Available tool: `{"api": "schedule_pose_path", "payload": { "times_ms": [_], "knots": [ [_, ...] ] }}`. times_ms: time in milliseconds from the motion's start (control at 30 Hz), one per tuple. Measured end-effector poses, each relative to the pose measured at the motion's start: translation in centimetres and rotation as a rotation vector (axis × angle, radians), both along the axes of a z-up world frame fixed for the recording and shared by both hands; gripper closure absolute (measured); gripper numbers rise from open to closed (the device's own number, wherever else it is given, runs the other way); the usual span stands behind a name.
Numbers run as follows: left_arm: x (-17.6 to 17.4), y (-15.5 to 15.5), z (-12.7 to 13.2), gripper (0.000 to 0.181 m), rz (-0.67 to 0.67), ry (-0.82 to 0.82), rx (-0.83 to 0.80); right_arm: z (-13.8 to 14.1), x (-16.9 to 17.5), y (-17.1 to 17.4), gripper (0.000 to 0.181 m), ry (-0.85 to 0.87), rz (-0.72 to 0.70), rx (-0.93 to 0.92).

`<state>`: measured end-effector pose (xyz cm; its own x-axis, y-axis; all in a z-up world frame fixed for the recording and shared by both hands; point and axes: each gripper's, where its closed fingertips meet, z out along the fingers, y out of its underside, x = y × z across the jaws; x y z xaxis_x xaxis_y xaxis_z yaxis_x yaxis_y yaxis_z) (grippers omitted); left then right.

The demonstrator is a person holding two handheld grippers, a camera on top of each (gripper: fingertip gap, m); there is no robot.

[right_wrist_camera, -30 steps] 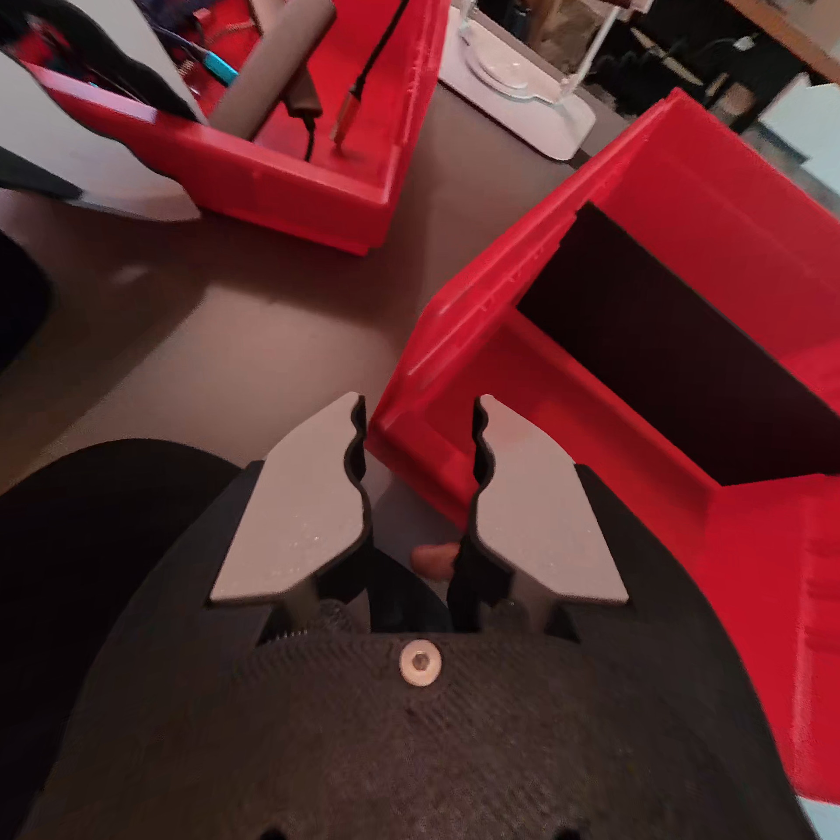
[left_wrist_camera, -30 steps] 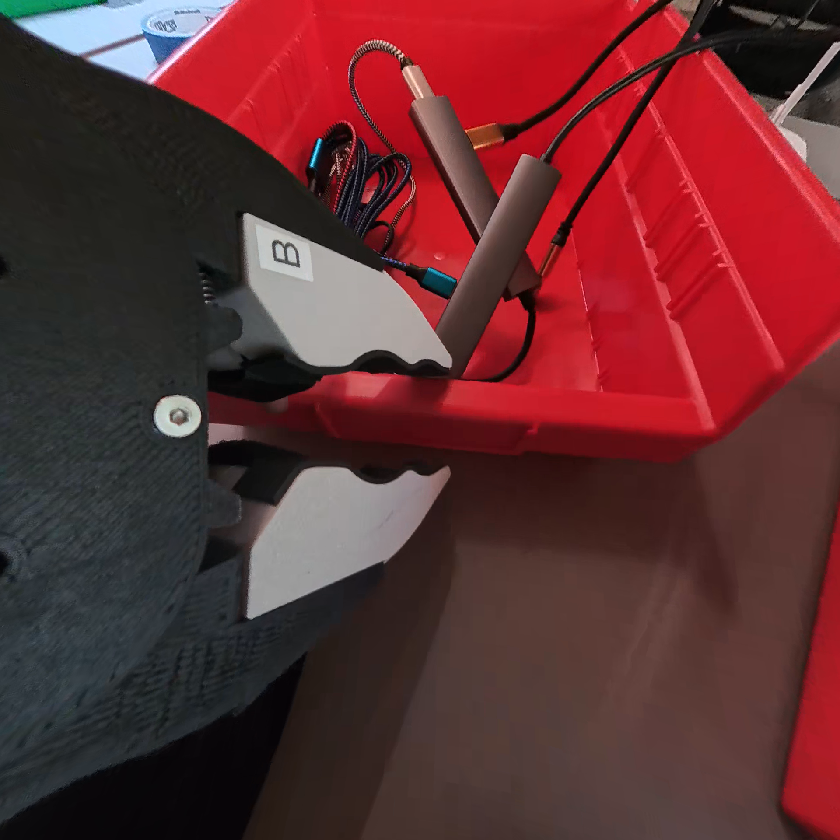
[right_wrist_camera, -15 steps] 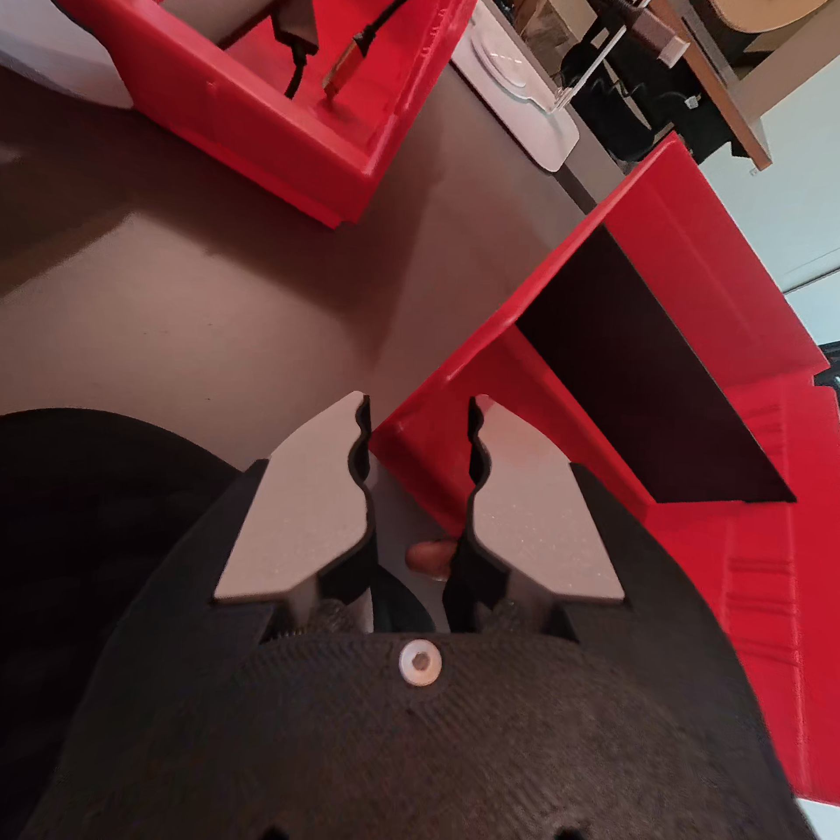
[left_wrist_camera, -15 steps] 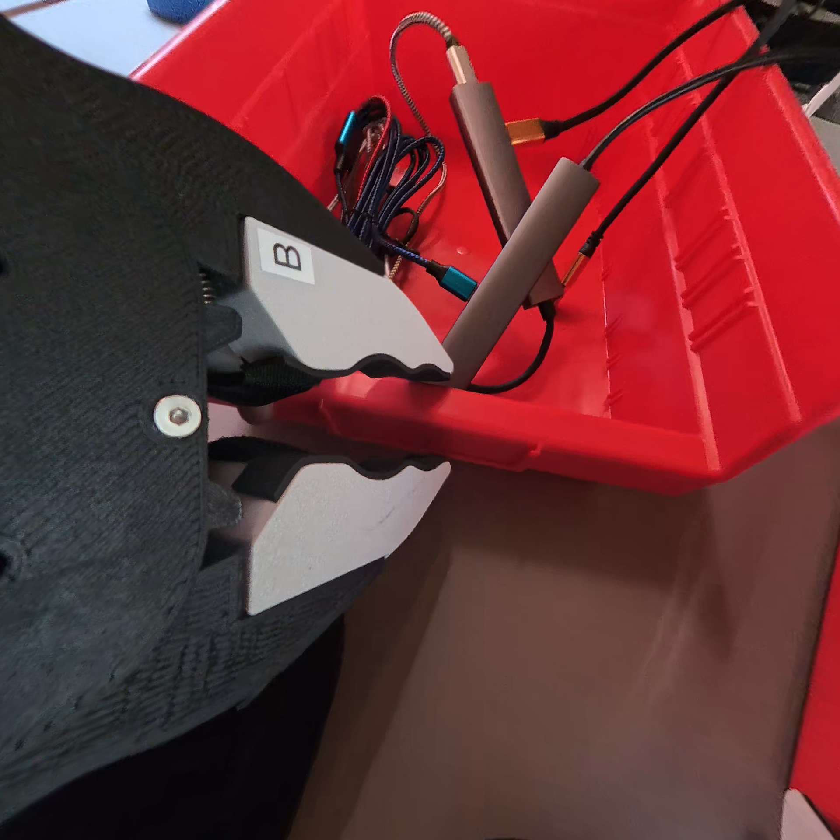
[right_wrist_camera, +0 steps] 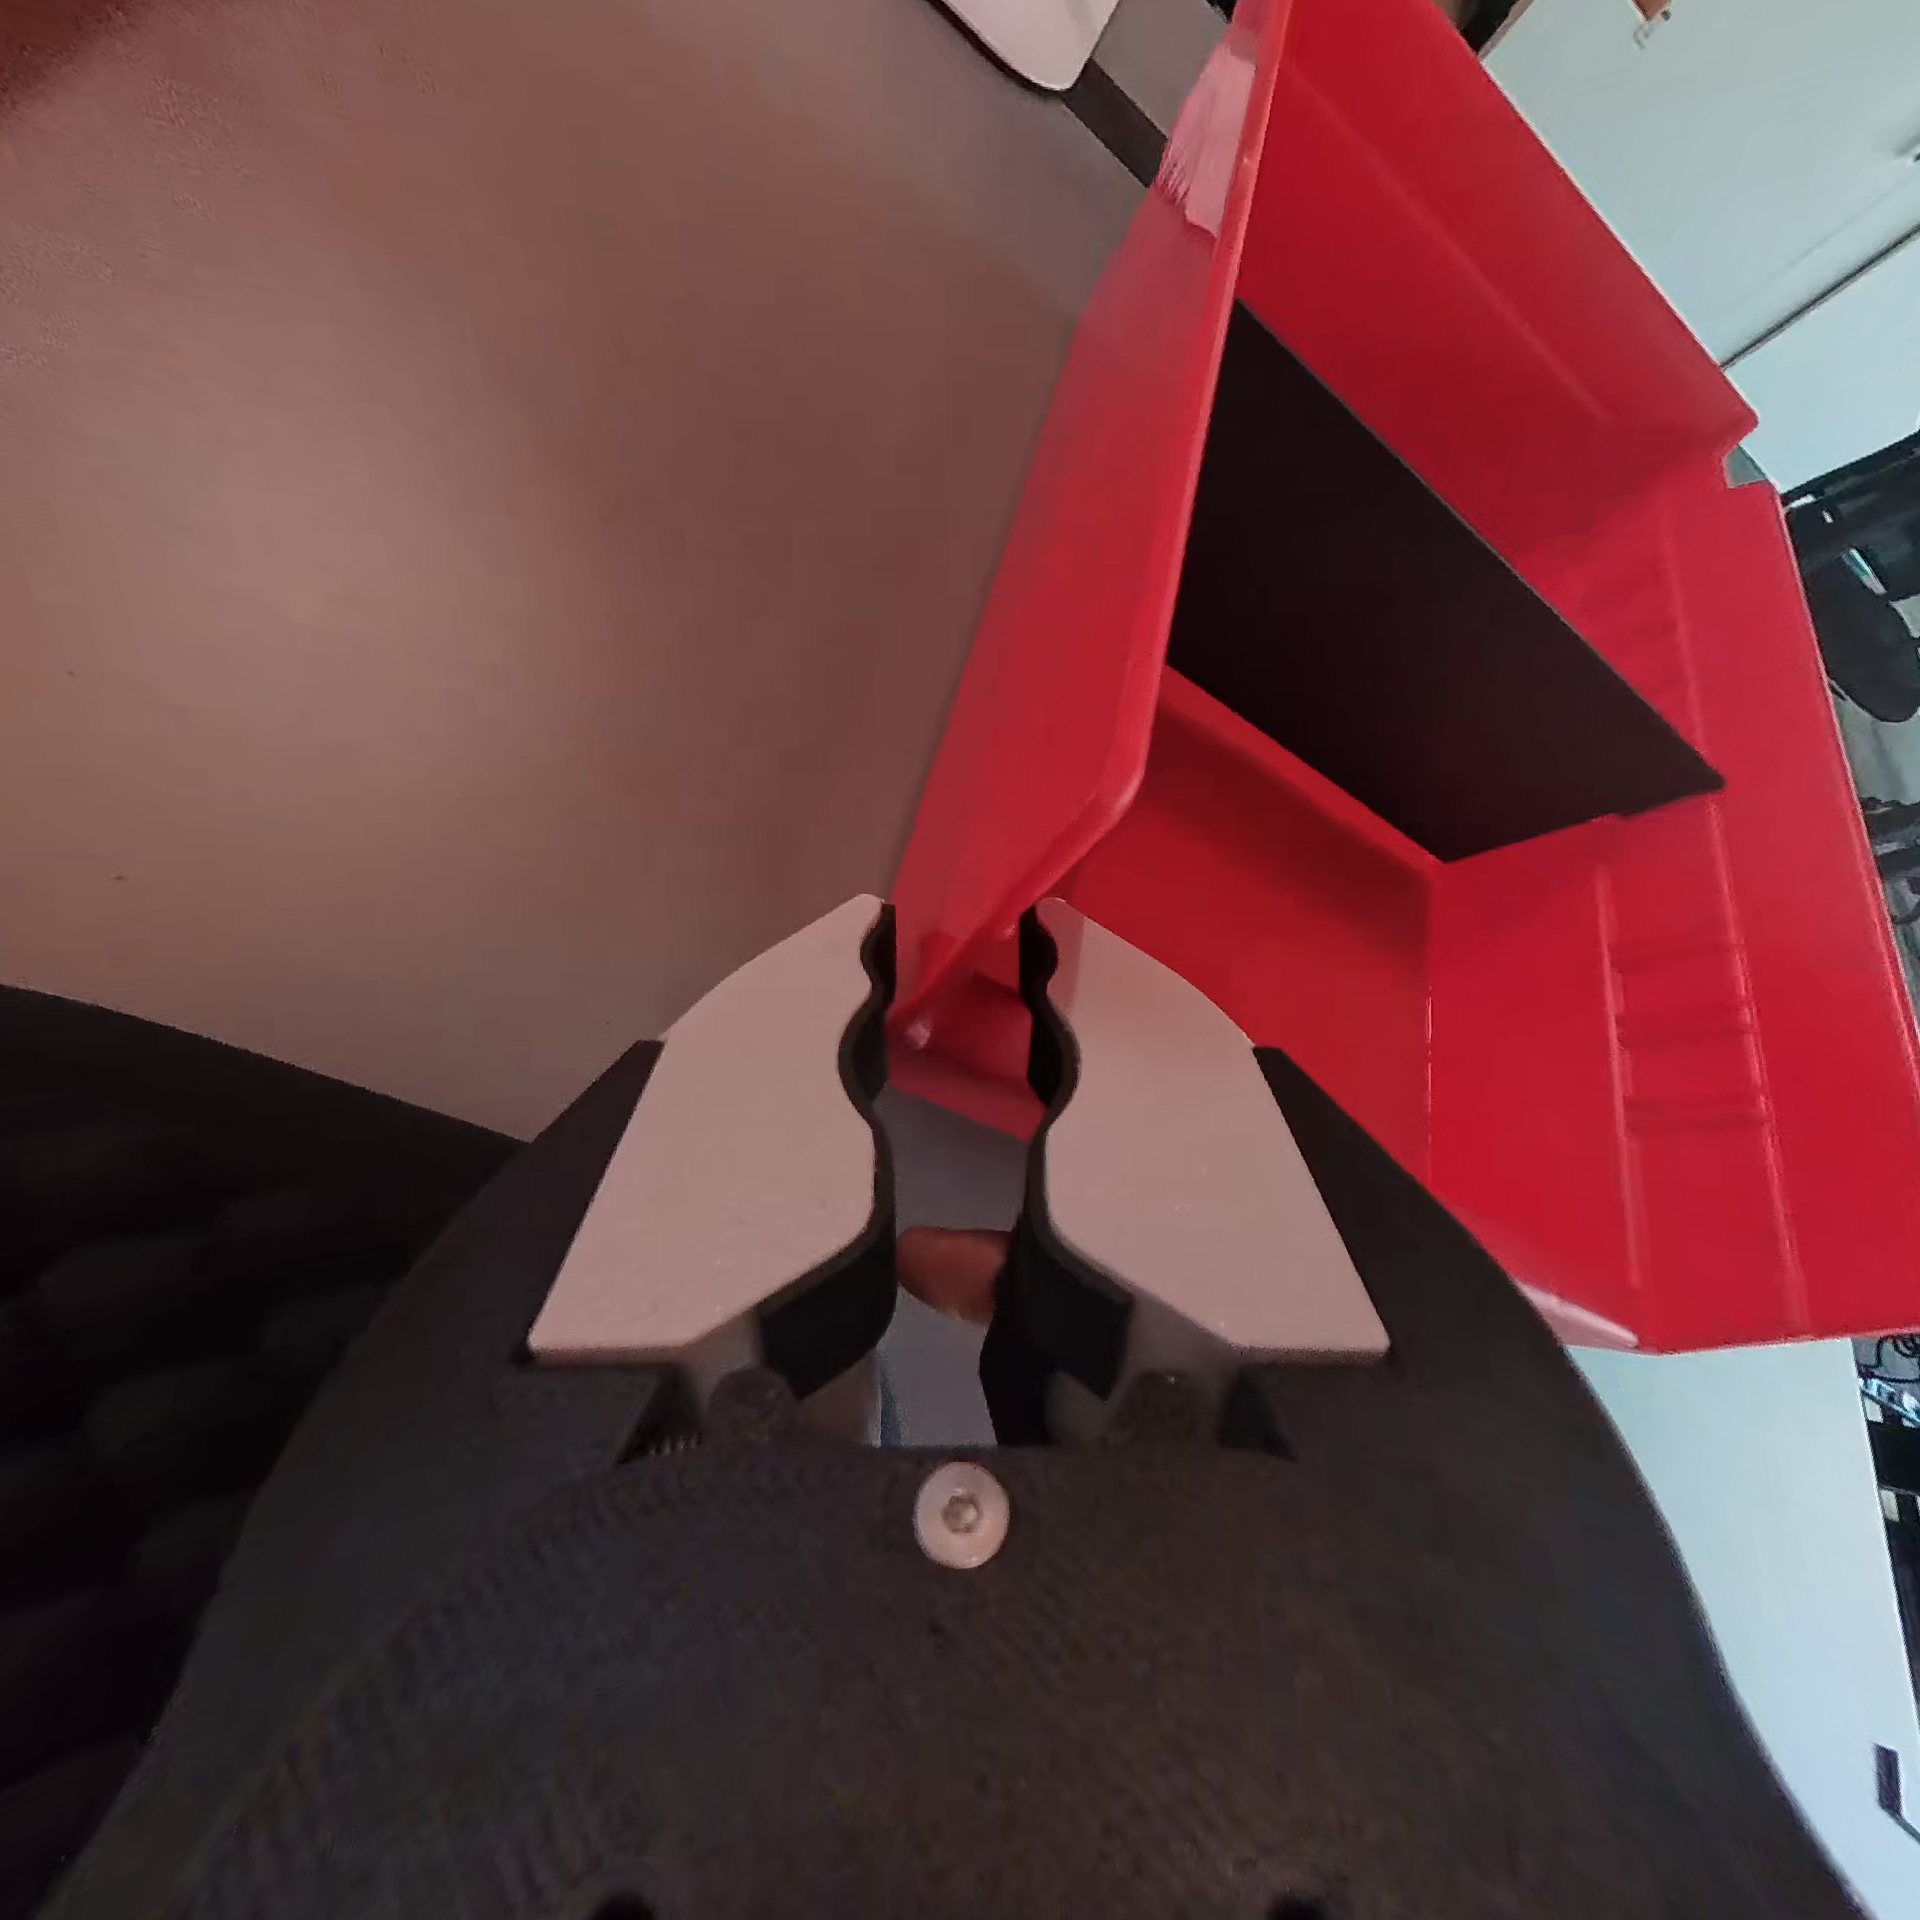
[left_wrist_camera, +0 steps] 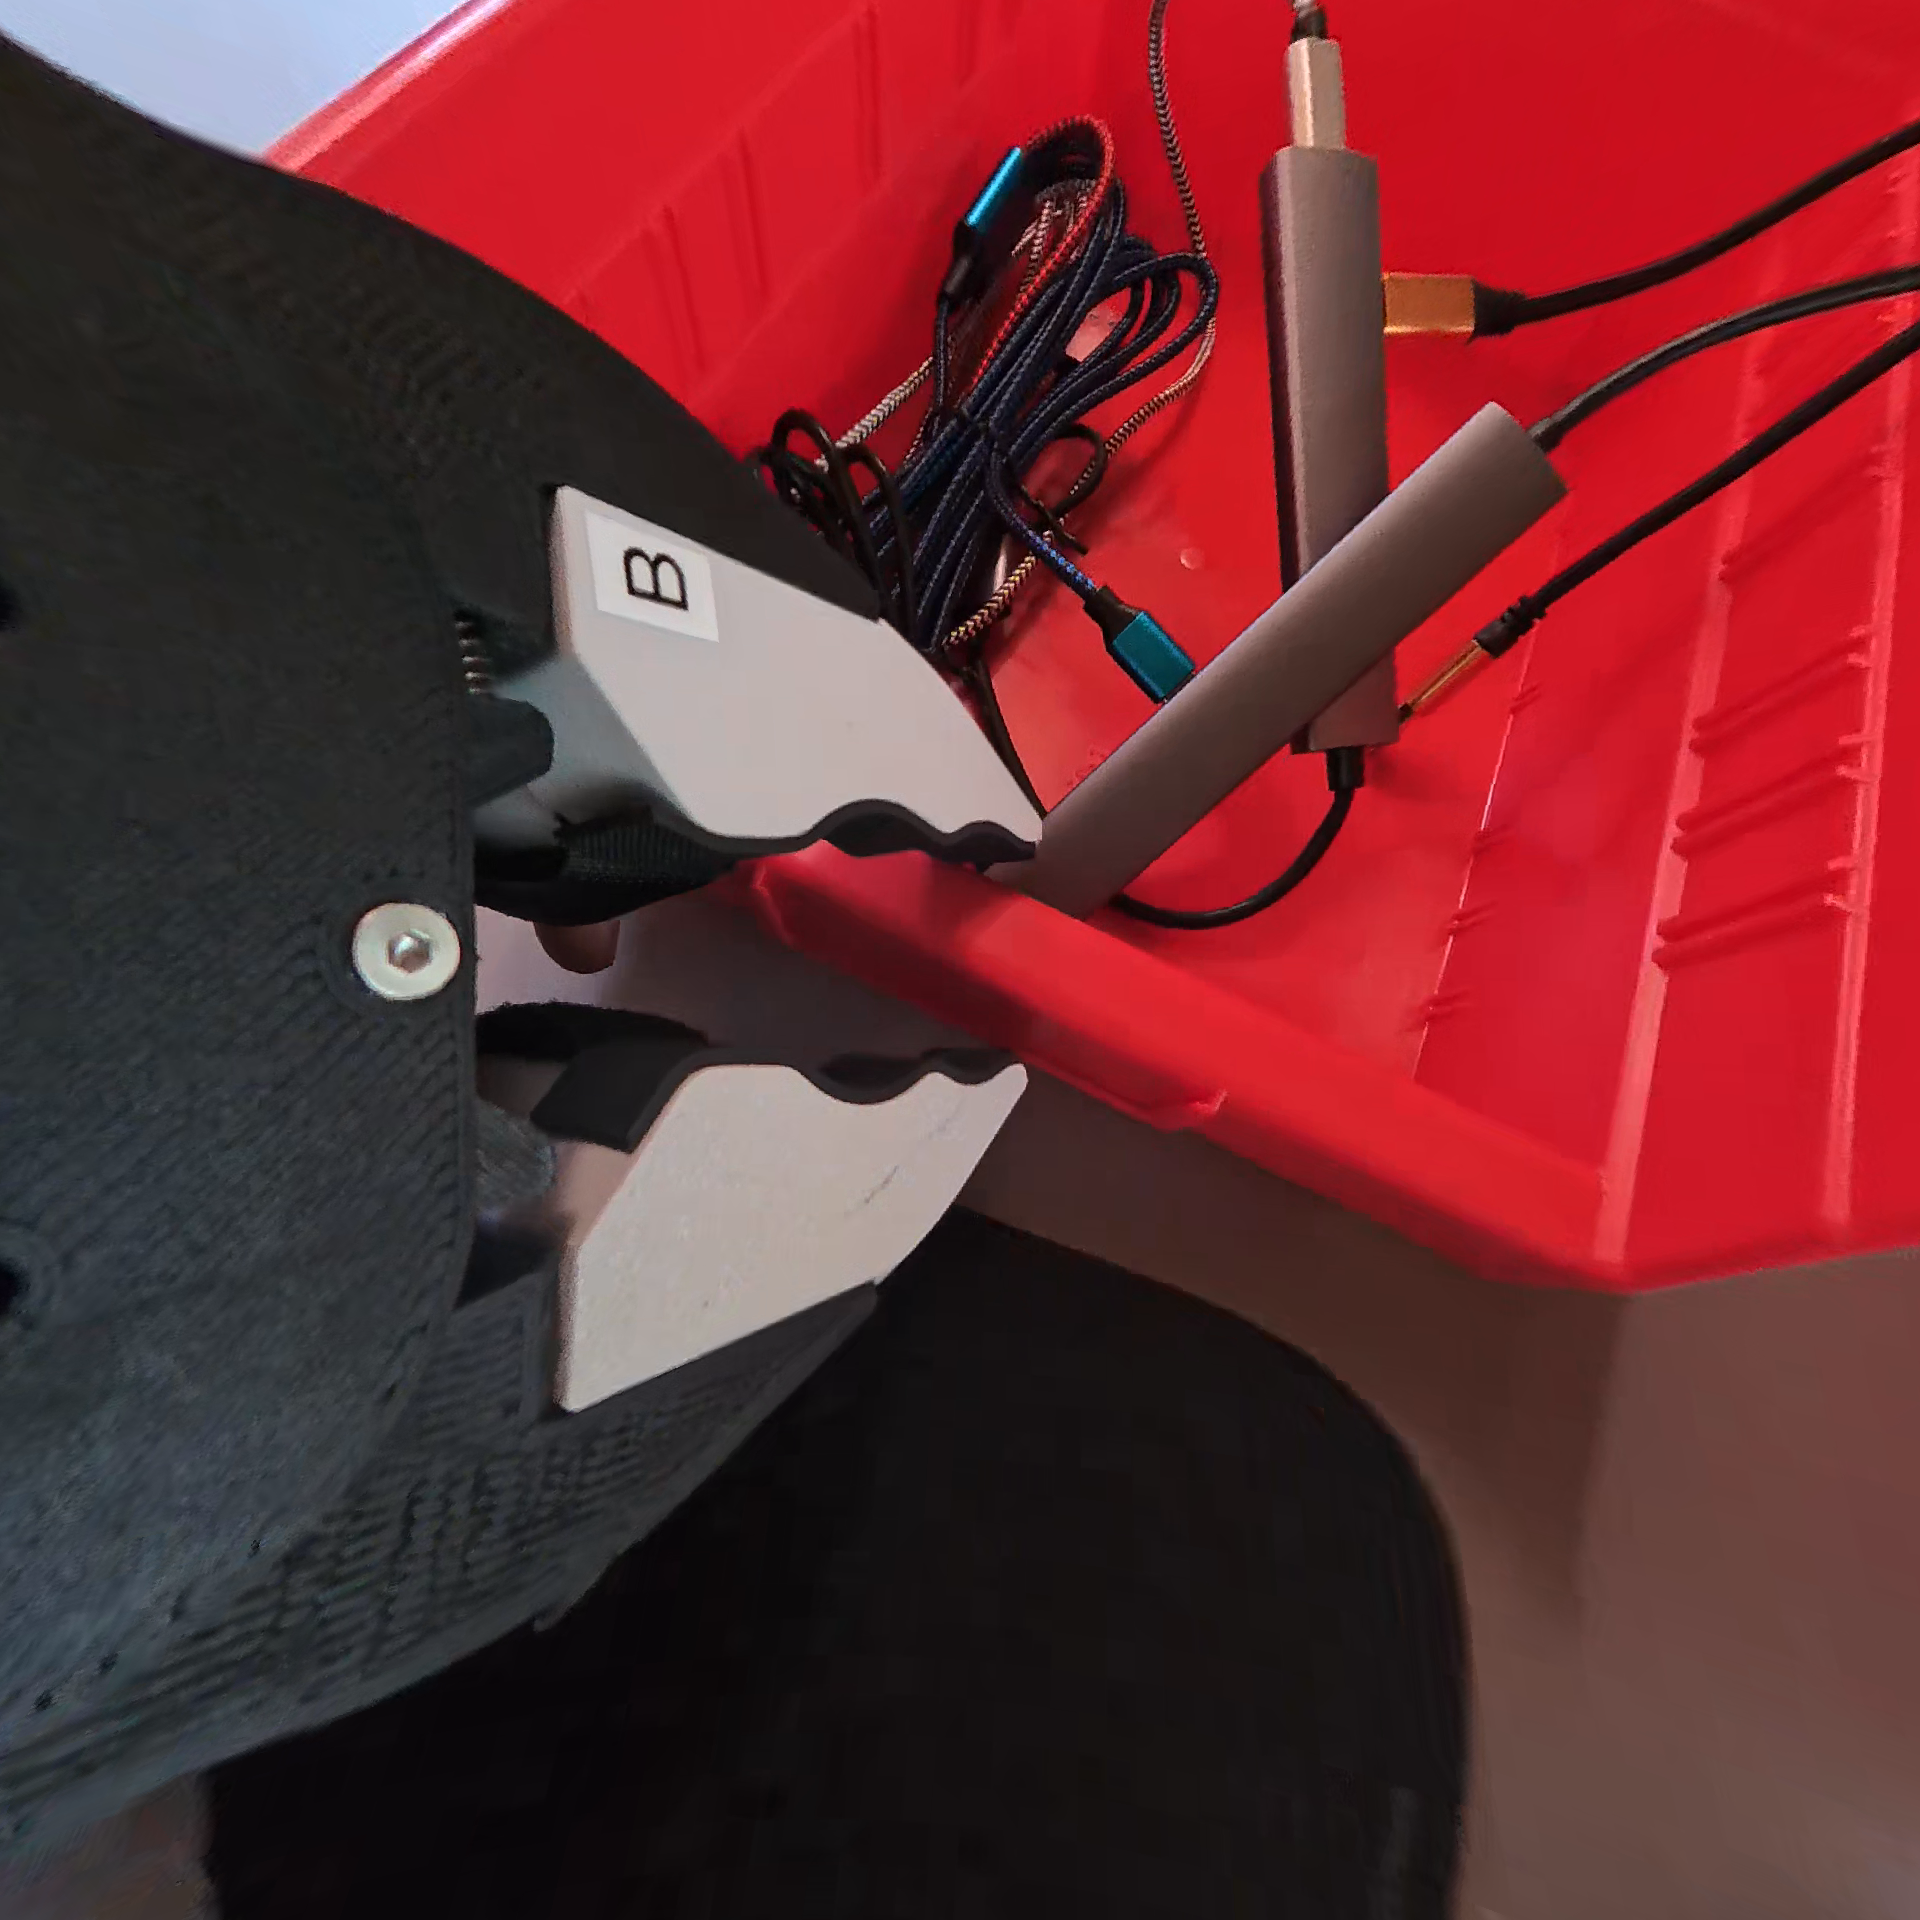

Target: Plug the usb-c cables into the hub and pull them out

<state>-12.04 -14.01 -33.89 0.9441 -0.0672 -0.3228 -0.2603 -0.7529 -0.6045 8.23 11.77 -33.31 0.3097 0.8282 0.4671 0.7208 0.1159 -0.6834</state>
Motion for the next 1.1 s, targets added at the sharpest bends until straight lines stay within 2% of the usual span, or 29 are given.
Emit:
{"api": "schedule_pose_path", "payload": {
  "times_ms": [167,300,367,467,567,667,800,833,900,967,1000,1100],
  "knots": [
    [-1.6,-6.1,0.0,0.148,-0.003,-0.001,-0.008,0.0,0.1,0.0,0.161,-0.057,-0.033,0.053],
    [-2.5,-9.9,0.1,0.148,-0.019,0.015,-0.001,0.1,-0.4,-1.2,0.166,-0.071,0.001,0.055],
    [-2.8,-11.3,0.1,0.148,-0.021,0.017,-0.005,0.4,-0.9,-1.8,0.169,-0.041,0.023,0.029],
    [-2.9,-12.5,0.1,0.146,-0.013,0.012,0.002,0.3,-1.0,-2.3,0.164,-0.033,0.053,-0.004],
    [-1.9,-12.9,0.3,0.125,-0.016,-0.078,0.011,1.5,-0.8,-3.1,0.157,0.005,0.108,-0.056],
    [-0.9,-12.6,2.1,0.115,-0.051,-0.107,0.098,4.9,-0.9,-4.5,0.148,0.171,0.2,-0.112],
    [-1.0,-11.0,7.0,0.107,-0.035,-0.043,0.349,10.6,-1.4,-7.7,0.133,0.532,0.406,-0.24],
    [-1.4,-10.6,8.3,0.1,0.004,-0.028,0.422,12.4,-1.4,-8.5,0.123,0.661,0.466,-0.267],
    [-2.8,-10.1,10.2,0.083,0.127,-0.003,0.519,16.3,-0.9,-9.9,0.092,0.964,0.583,-0.292],
    [-4.7,-9.9,11.0,0.051,0.277,0.028,0.548,19.4,0.2,-10.8,0.055,1.23,0.649,-0.338],
    [-5.3,-9.9,11.0,0.04,0.33,0.048,0.532,19.9,0.3,-11.2,0.04,1.279,0.669,-0.38],
    [-6.5,-10.0,10.7,0.037,0.411,0.164,0.463,19.6,-0.4,-11.9,0.037,1.275,0.678,-0.364]
  ]
}}
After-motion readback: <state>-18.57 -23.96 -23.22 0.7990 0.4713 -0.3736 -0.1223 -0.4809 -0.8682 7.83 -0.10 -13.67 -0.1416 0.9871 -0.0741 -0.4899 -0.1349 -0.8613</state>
